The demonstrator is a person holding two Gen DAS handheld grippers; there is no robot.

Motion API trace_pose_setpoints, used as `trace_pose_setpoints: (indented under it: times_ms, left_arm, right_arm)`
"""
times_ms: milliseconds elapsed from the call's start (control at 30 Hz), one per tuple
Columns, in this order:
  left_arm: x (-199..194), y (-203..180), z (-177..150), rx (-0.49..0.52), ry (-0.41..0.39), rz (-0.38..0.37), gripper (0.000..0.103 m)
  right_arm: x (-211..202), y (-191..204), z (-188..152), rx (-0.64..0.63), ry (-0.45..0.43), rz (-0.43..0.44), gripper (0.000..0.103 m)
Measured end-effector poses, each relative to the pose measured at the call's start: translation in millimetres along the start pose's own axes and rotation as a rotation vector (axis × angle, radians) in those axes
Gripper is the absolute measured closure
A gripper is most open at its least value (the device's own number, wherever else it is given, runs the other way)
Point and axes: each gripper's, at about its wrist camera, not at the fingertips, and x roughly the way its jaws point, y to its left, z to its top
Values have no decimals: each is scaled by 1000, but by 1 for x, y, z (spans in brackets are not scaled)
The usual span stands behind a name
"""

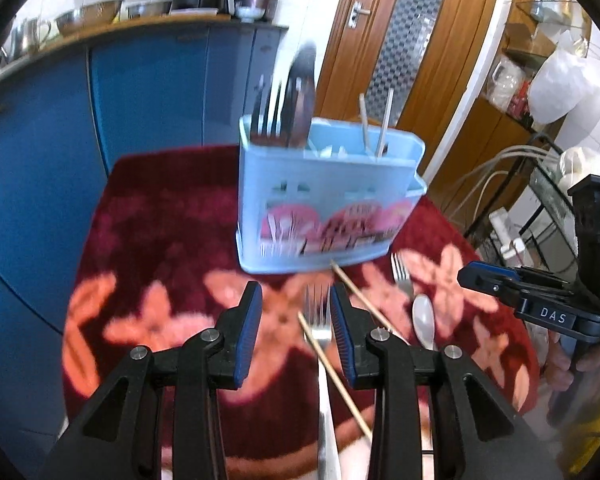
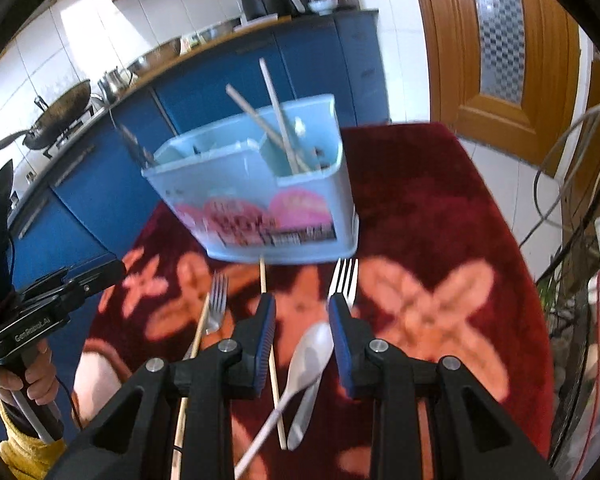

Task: Organize utensils
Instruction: 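Withdraw both open tools from the Box back over the utensils, then grasp a wooden chopstick with the left gripper while the right grasps a white plastic spoon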

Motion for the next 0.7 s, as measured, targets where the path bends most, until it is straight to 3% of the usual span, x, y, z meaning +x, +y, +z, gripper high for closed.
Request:
trace_pose_setpoints:
  times_ms: [267, 700]
  left_arm:
    - [29, -4, -18, -12, 105, -32, 68]
    - [76, -7, -30, -22, 216, -37, 69]
  right_arm:
    - [23, -3, -22, 21, 92, 6, 73]
    - [44, -10, -27, 48, 144, 0, 73]
